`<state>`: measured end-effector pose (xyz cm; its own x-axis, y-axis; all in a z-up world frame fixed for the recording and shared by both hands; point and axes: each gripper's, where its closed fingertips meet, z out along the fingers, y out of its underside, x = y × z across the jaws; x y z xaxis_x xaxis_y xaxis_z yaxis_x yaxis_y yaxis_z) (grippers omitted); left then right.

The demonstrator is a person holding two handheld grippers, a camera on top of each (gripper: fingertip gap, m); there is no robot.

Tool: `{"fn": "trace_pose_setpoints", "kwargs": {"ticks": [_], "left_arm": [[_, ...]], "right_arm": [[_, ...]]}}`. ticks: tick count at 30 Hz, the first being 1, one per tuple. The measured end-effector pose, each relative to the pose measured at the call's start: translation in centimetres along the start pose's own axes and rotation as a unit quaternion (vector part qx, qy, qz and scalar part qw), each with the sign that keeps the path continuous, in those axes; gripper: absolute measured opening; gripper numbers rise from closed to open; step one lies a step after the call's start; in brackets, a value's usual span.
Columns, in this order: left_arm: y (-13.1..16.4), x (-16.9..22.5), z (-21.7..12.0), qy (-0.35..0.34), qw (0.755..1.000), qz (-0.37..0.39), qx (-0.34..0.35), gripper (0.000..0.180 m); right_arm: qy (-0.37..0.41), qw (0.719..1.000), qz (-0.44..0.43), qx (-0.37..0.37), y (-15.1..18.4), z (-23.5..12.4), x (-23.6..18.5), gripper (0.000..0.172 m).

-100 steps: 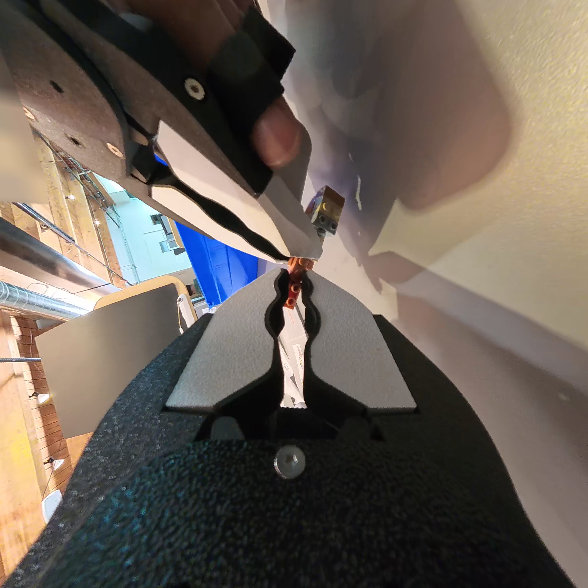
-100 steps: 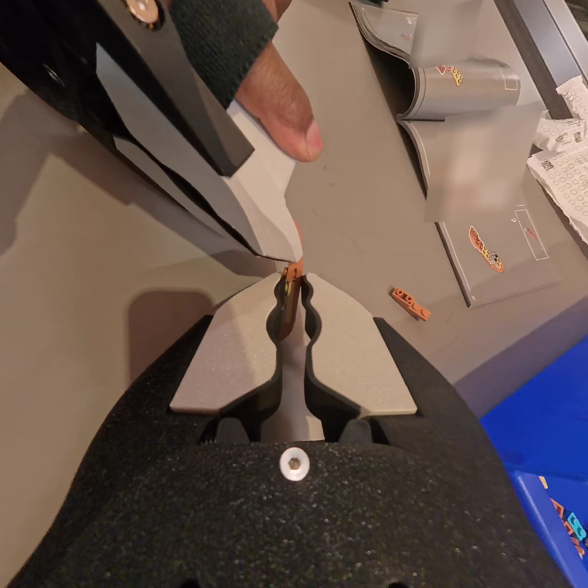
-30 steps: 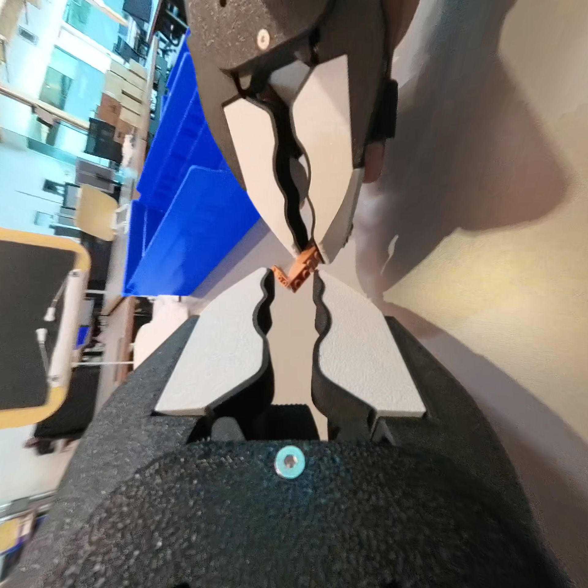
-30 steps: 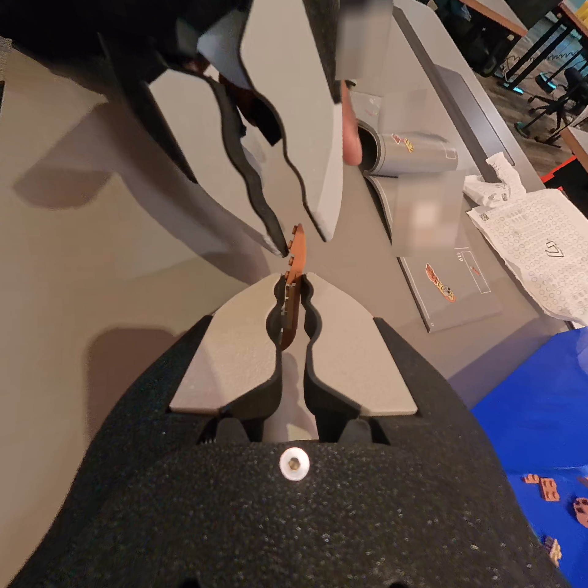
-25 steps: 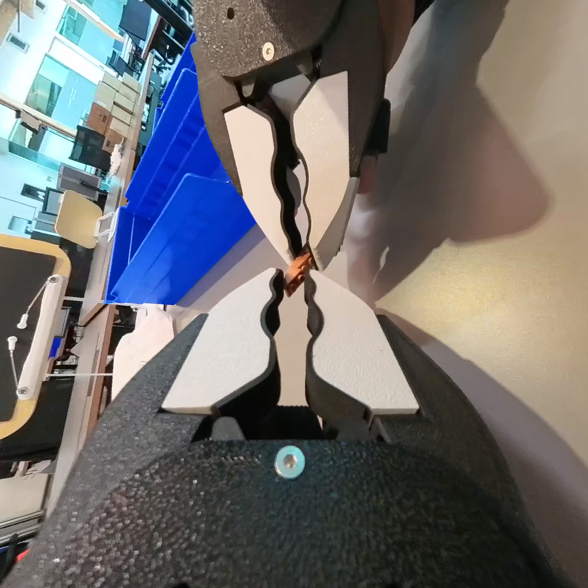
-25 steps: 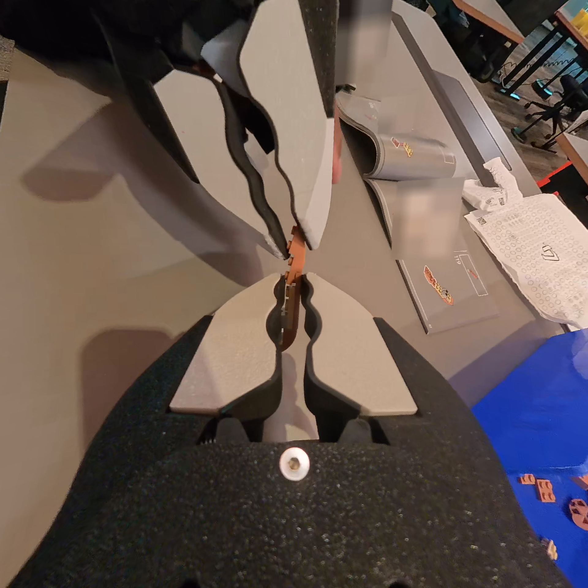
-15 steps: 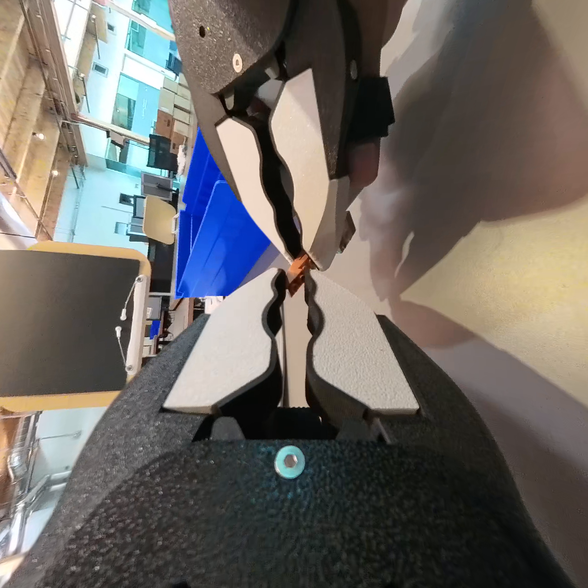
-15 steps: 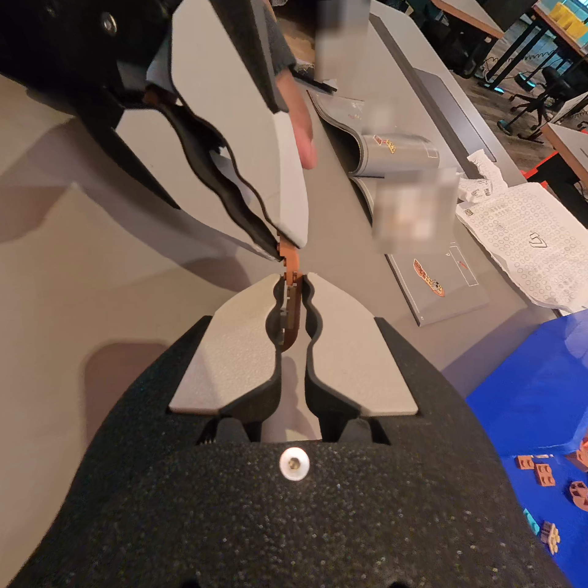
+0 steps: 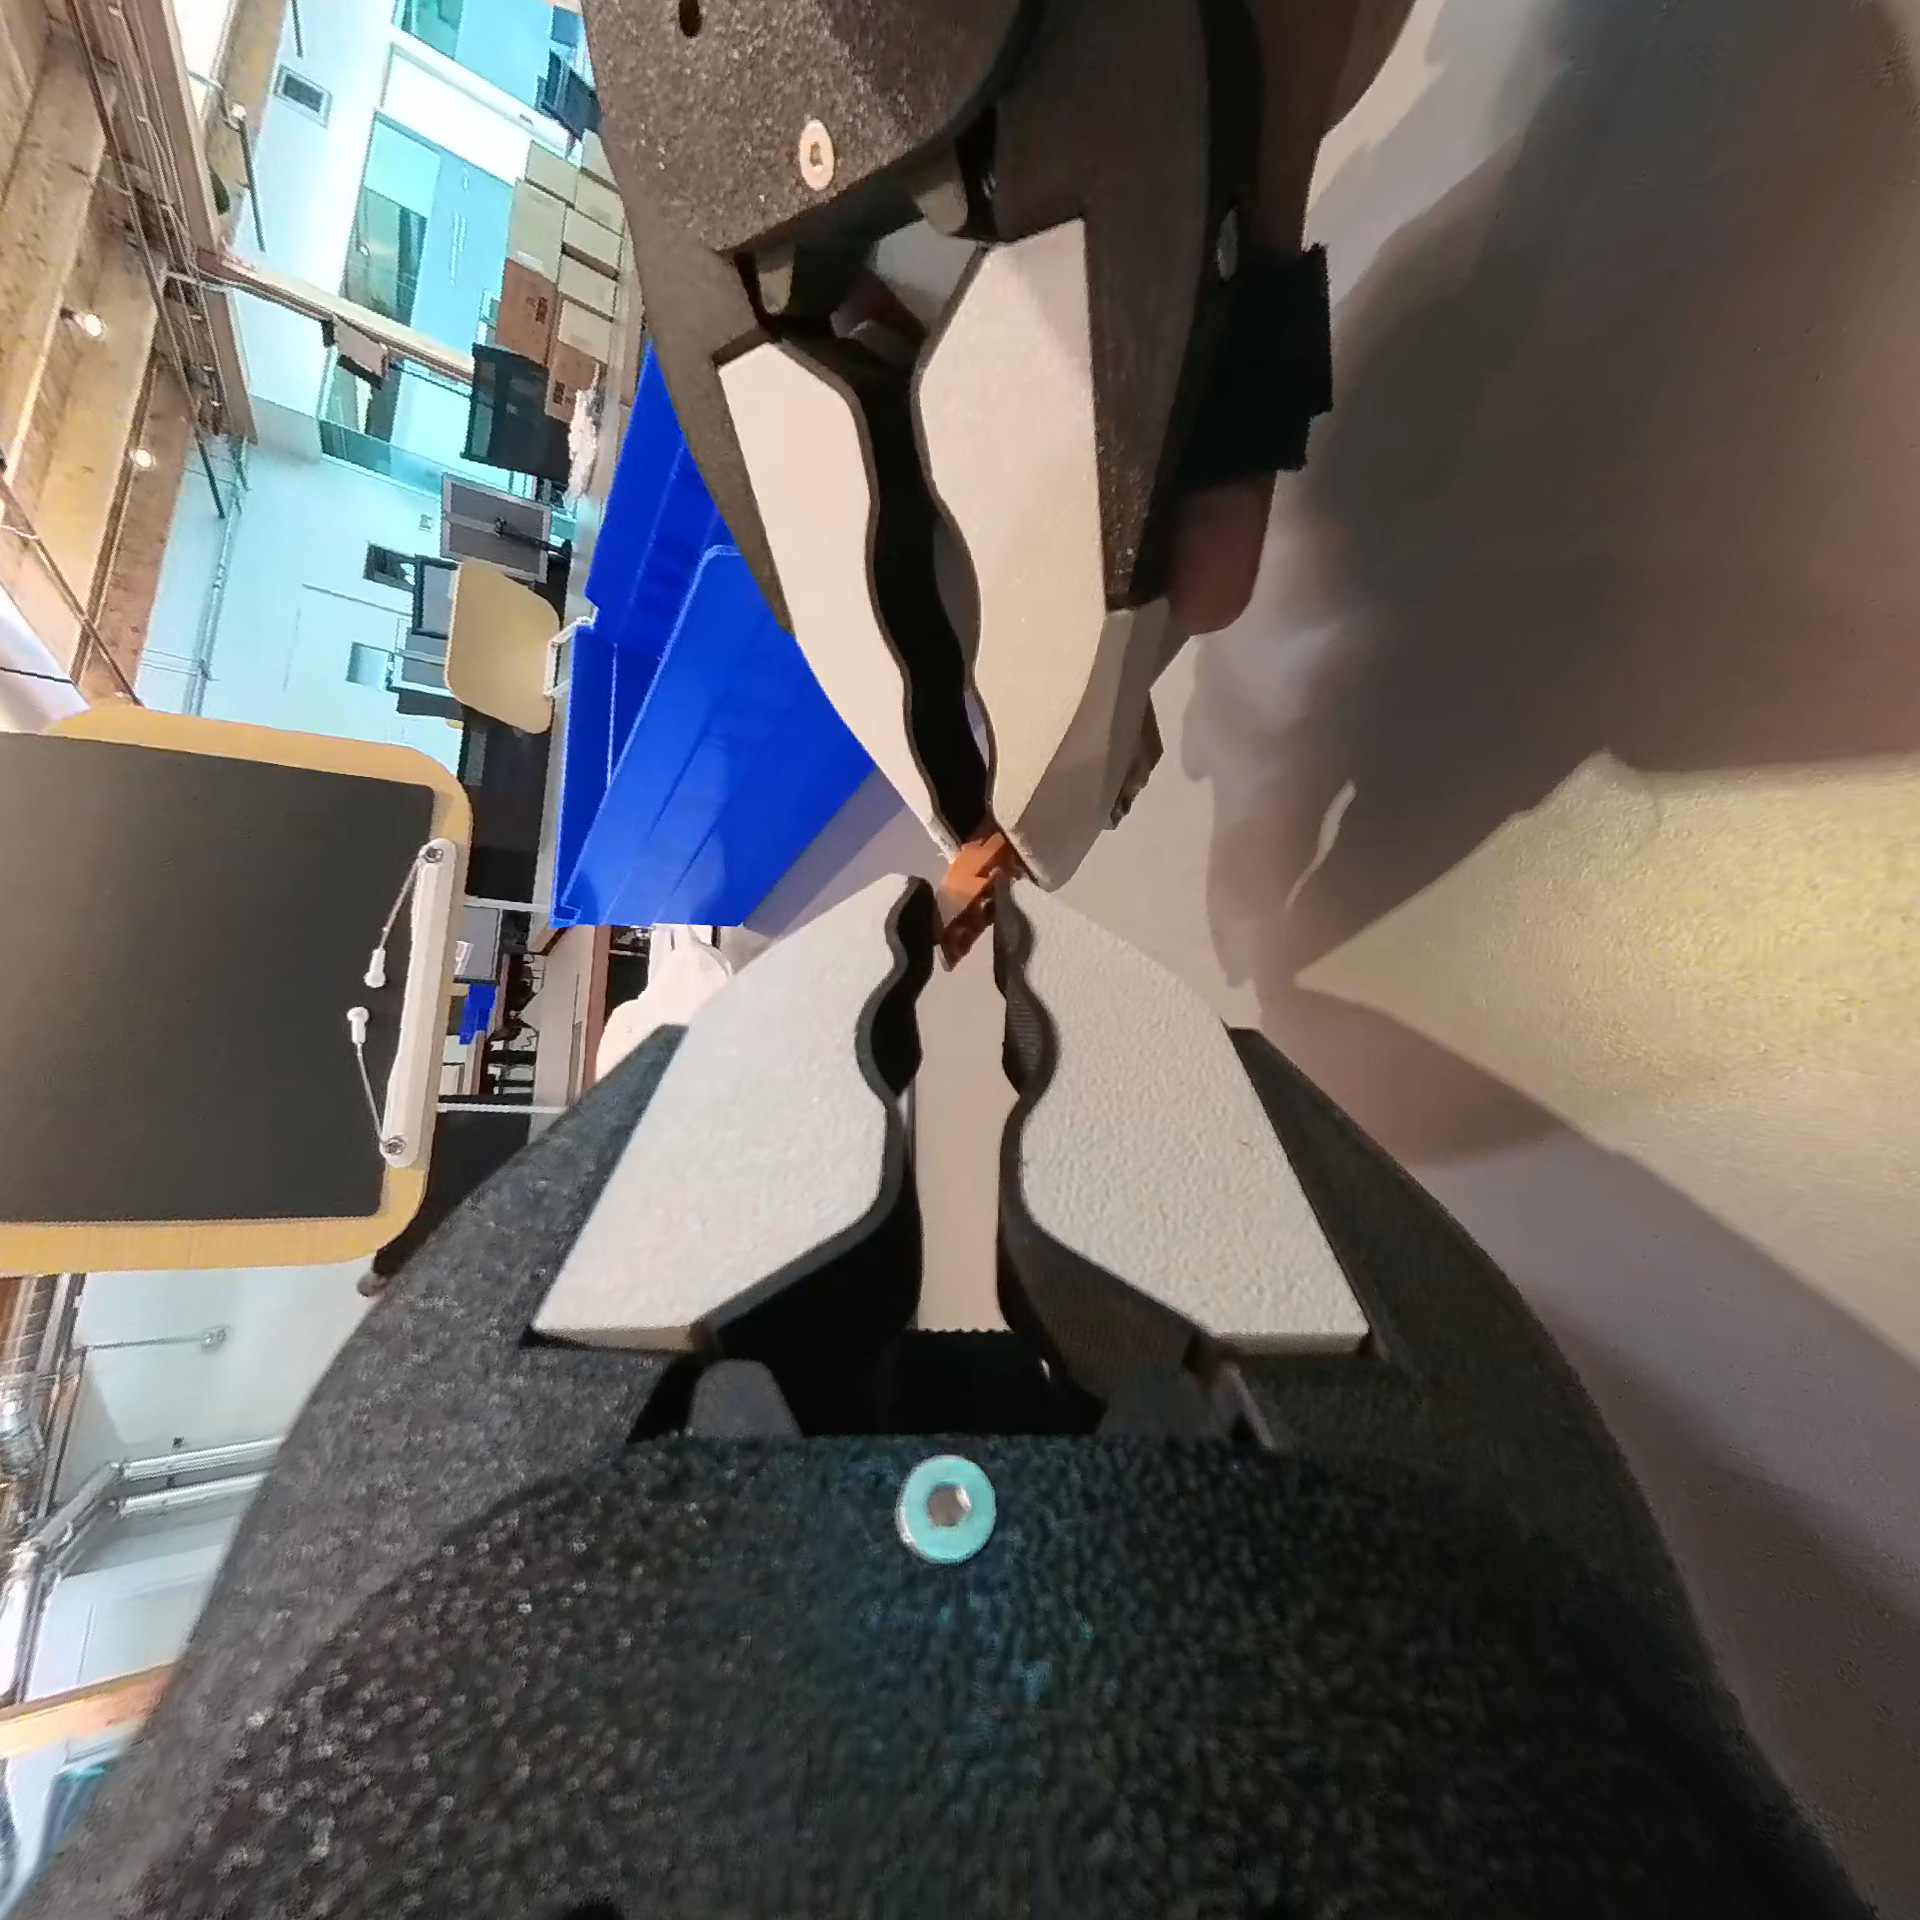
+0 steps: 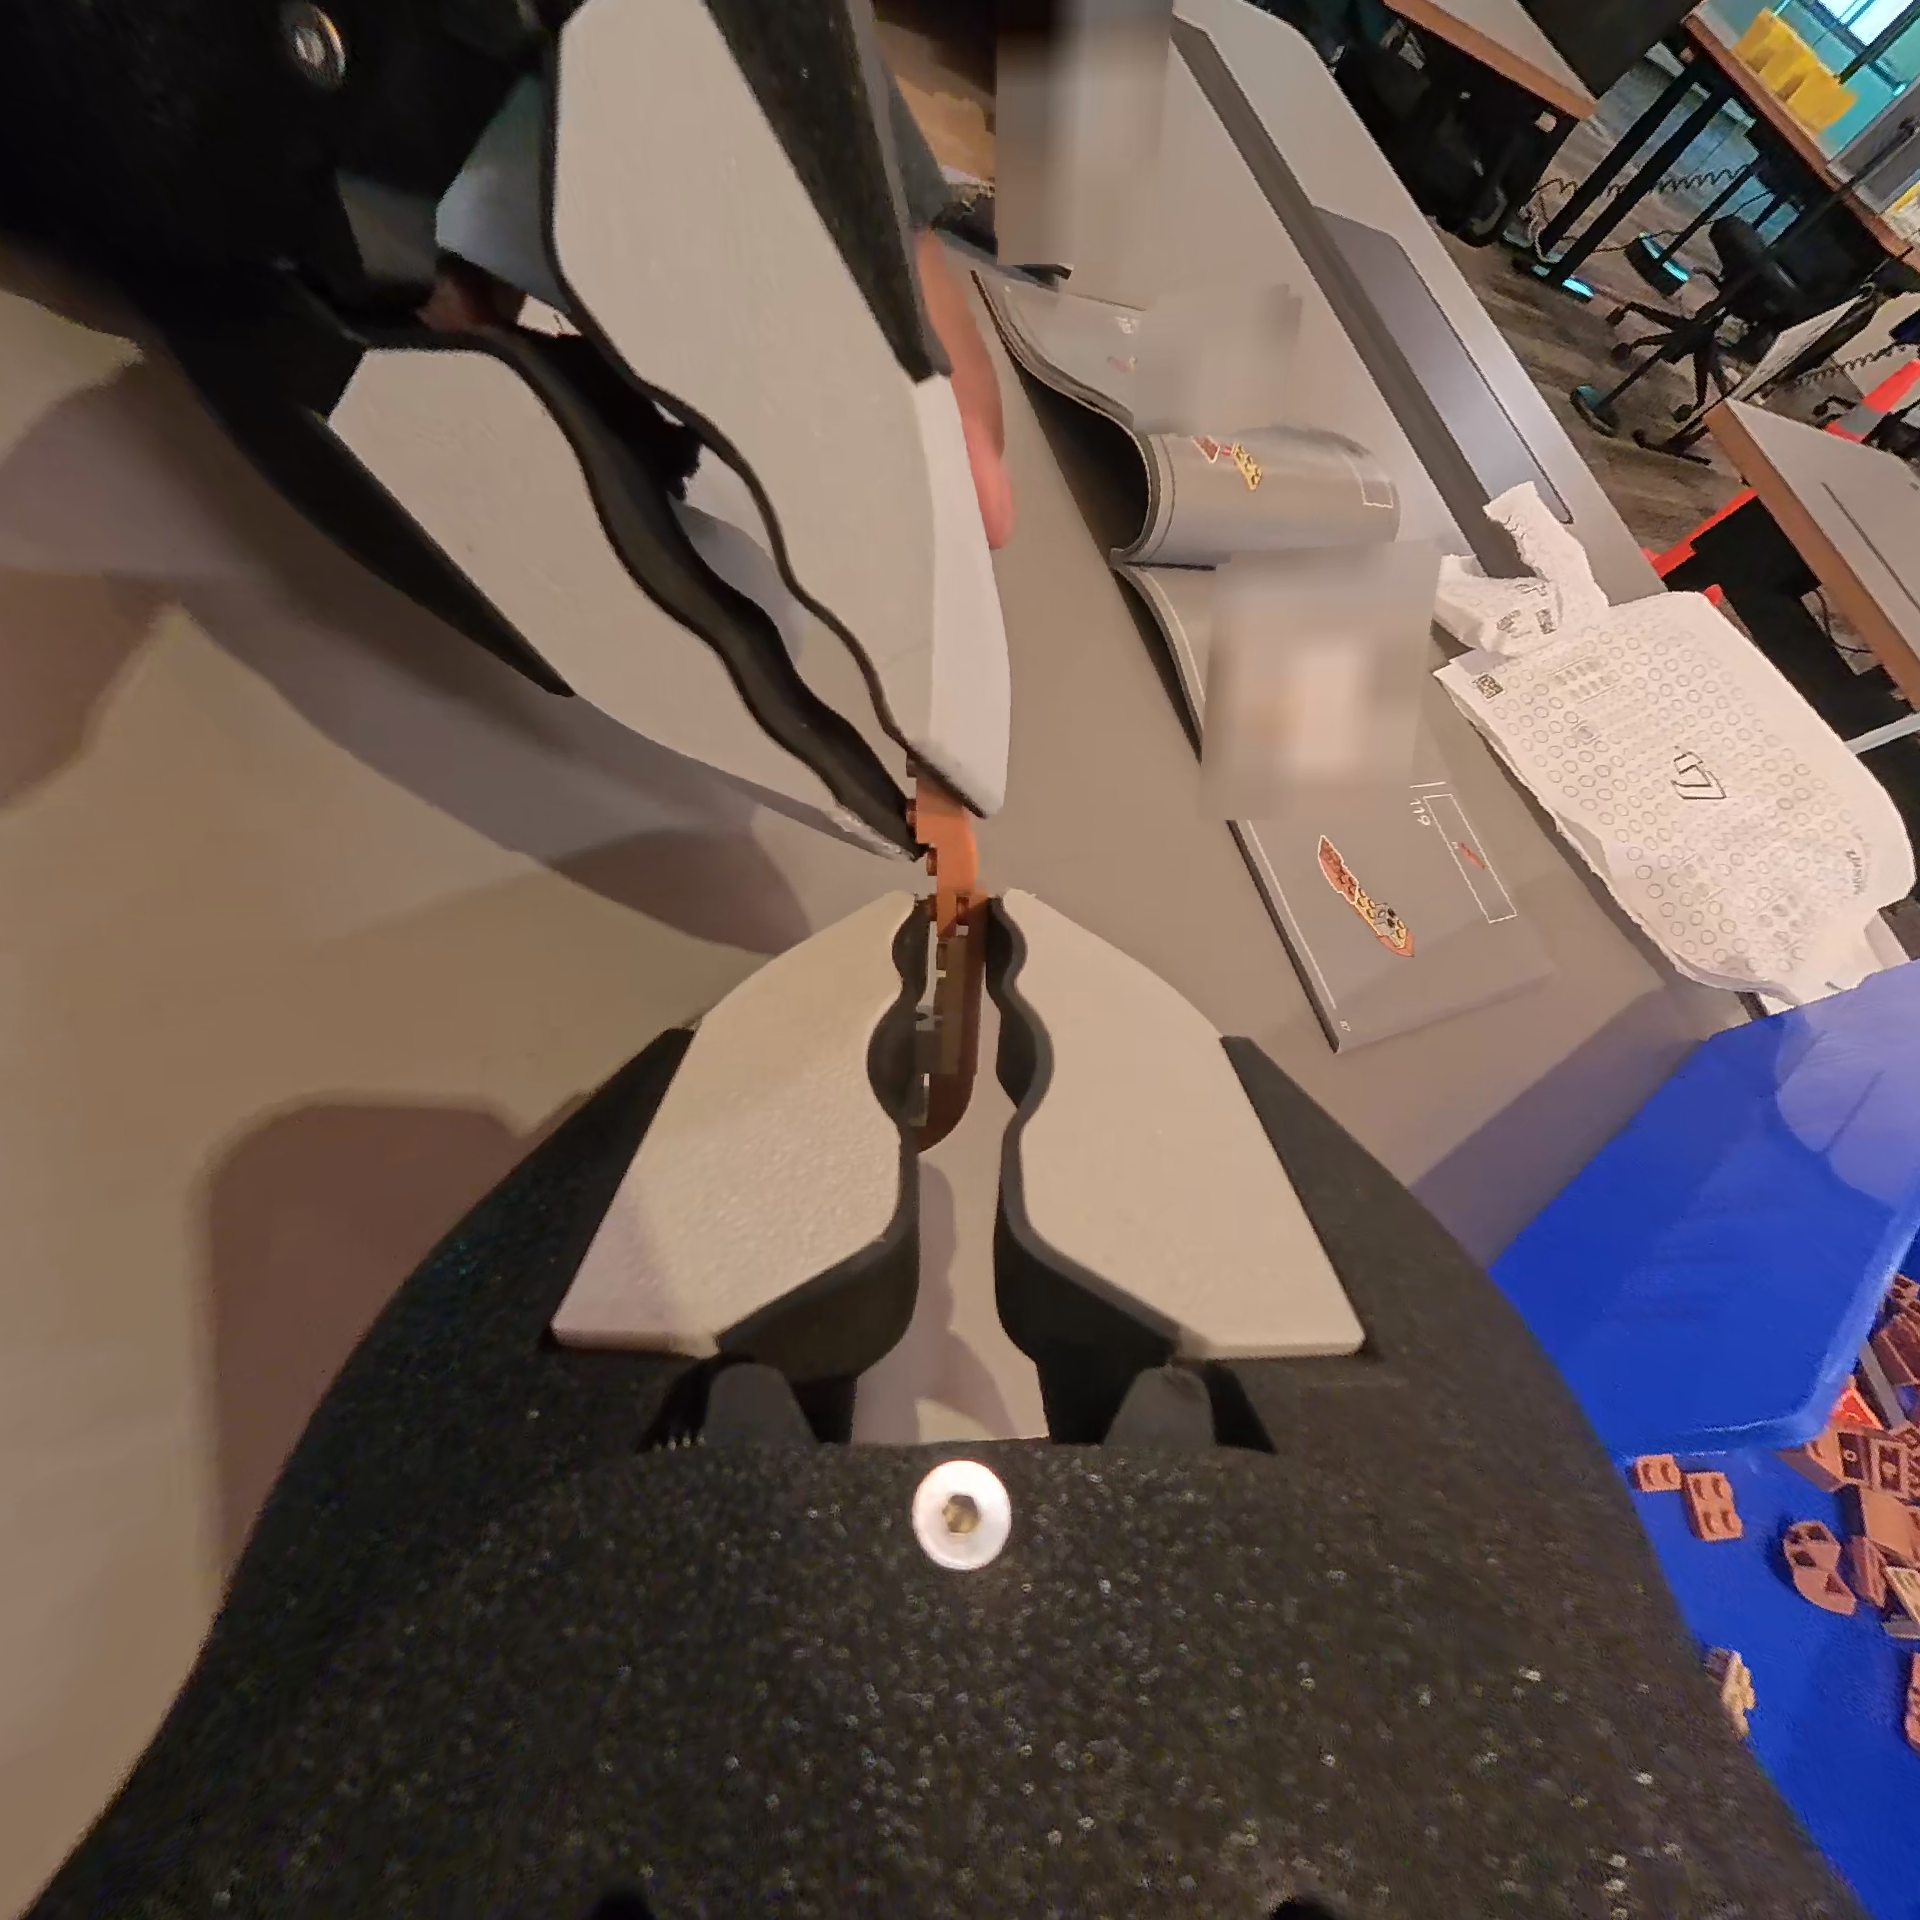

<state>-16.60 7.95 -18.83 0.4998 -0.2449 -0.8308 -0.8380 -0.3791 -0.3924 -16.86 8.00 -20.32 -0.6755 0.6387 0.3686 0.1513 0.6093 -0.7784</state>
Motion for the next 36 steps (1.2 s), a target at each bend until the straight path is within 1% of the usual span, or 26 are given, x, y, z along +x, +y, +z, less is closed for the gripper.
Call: {"fn": "trace_pose_setpoints", "kwargs": {"ticks": [5,13,18,23,28,33,35,36], "left_arm": [[0.1,0.1,0.1,0.011,1.0,-0.02,0.001,0.011],[0.1,0.1,0.0,0.026,0.999,-0.045,-0.001,0.011],[-0.1,-0.2,-0.1,-0.007,1.0,0.001,-0.018,0.011],[0.0,-0.1,-0.1,-0.004,1.0,0.005,-0.021,0.011],[0.1,0.2,0.1,0.009,1.0,0.001,-0.016,0.012],[0.2,0.2,-0.1,0.032,0.999,-0.035,-0.001,0.018],[0.1,0.7,-0.2,0.053,0.998,-0.043,0.005,0.011],[0.1,0.8,-0.2,0.056,0.997,-0.045,0.007,0.011]], "right_arm": [[0.008,1.0,-0.018,-0.01,0.1,0.0,-0.1,0.009],[0.004,1.0,-0.011,-0.009,0.0,-0.2,-0.1,0.008],[0.007,1.0,-0.006,-0.003,-0.2,-0.3,0.0,0.008],[0.009,1.0,-0.01,-0.007,-0.1,-0.2,0.1,0.008],[0.003,1.0,-0.011,-0.008,0.1,-0.1,0.0,0.008],[-0.01,1.0,-0.012,-0.009,0.1,0.0,-0.3,0.008],[-0.013,1.0,-0.015,-0.009,0.1,0.0,-0.4,0.008],[-0.015,1.0,-0.018,-0.01,0.1,0.0,-0.5,0.008]]}}
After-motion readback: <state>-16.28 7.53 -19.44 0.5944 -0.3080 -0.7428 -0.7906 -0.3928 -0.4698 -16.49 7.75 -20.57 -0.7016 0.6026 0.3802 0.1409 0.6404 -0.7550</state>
